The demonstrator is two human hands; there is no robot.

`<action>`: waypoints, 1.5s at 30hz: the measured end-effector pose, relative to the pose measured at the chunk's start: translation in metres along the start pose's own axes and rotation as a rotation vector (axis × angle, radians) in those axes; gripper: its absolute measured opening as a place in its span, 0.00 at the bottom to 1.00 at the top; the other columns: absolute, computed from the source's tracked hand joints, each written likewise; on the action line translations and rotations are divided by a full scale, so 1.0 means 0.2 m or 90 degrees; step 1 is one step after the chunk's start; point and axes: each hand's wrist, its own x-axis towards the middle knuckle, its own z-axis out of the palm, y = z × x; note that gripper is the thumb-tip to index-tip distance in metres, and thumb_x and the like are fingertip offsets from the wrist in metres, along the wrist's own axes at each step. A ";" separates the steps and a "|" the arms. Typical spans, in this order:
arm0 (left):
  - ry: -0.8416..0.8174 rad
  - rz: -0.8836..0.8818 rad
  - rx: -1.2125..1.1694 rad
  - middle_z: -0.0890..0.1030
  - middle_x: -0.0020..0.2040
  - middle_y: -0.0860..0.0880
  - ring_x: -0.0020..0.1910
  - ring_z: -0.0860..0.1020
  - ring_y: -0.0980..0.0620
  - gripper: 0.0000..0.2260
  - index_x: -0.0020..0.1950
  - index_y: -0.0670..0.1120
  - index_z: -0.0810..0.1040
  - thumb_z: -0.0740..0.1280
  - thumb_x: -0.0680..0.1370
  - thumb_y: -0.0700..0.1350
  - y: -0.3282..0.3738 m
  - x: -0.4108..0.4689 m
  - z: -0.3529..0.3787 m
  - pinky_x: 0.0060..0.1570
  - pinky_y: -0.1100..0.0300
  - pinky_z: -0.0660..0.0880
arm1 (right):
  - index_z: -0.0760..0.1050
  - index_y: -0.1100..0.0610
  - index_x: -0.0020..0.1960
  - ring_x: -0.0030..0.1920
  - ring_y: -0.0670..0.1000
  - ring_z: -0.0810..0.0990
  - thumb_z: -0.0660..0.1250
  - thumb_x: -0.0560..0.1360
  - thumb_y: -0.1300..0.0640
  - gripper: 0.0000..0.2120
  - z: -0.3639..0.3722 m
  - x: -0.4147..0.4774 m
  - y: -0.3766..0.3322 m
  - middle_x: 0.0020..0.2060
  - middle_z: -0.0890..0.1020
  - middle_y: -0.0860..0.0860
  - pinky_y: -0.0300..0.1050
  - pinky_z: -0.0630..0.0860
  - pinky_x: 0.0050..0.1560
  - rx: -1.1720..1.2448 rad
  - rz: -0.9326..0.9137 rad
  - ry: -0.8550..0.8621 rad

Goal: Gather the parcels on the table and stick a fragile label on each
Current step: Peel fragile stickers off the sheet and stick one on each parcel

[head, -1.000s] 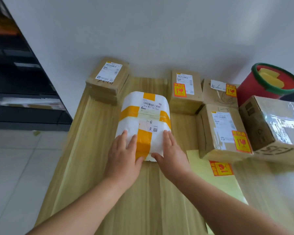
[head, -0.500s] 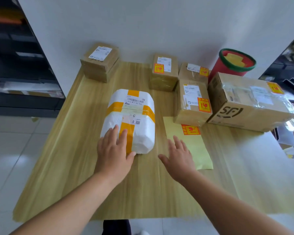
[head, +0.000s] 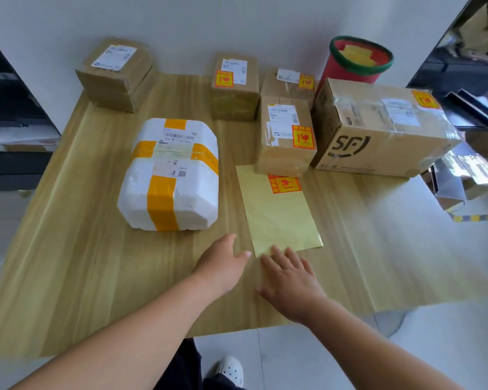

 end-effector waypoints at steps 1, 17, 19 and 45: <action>-0.003 -0.028 -0.048 0.66 0.74 0.47 0.70 0.68 0.47 0.27 0.76 0.48 0.59 0.62 0.79 0.53 0.00 0.03 0.03 0.66 0.54 0.67 | 0.43 0.48 0.79 0.77 0.54 0.40 0.49 0.77 0.33 0.36 0.01 -0.01 0.00 0.78 0.42 0.47 0.56 0.42 0.75 -0.003 -0.001 0.005; -0.127 0.128 0.468 0.35 0.78 0.51 0.76 0.35 0.47 0.31 0.78 0.53 0.44 0.56 0.80 0.57 -0.02 0.03 0.17 0.74 0.46 0.43 | 0.66 0.56 0.69 0.65 0.56 0.66 0.63 0.78 0.50 0.22 -0.05 0.05 0.15 0.67 0.68 0.53 0.46 0.64 0.63 0.323 0.237 0.214; -0.134 0.148 0.477 0.35 0.77 0.52 0.76 0.34 0.48 0.31 0.78 0.53 0.44 0.56 0.80 0.57 -0.03 0.03 0.16 0.74 0.48 0.42 | 0.67 0.55 0.68 0.63 0.55 0.68 0.65 0.77 0.49 0.22 -0.08 0.10 0.16 0.65 0.70 0.52 0.47 0.67 0.61 0.359 0.272 0.215; 0.124 0.355 0.454 0.59 0.77 0.49 0.77 0.47 0.48 0.26 0.75 0.54 0.59 0.62 0.78 0.54 0.66 -0.21 -0.54 0.73 0.47 0.46 | 0.82 0.55 0.52 0.46 0.54 0.85 0.65 0.75 0.69 0.13 -0.84 -0.38 0.18 0.46 0.86 0.52 0.50 0.81 0.51 0.638 -0.007 0.105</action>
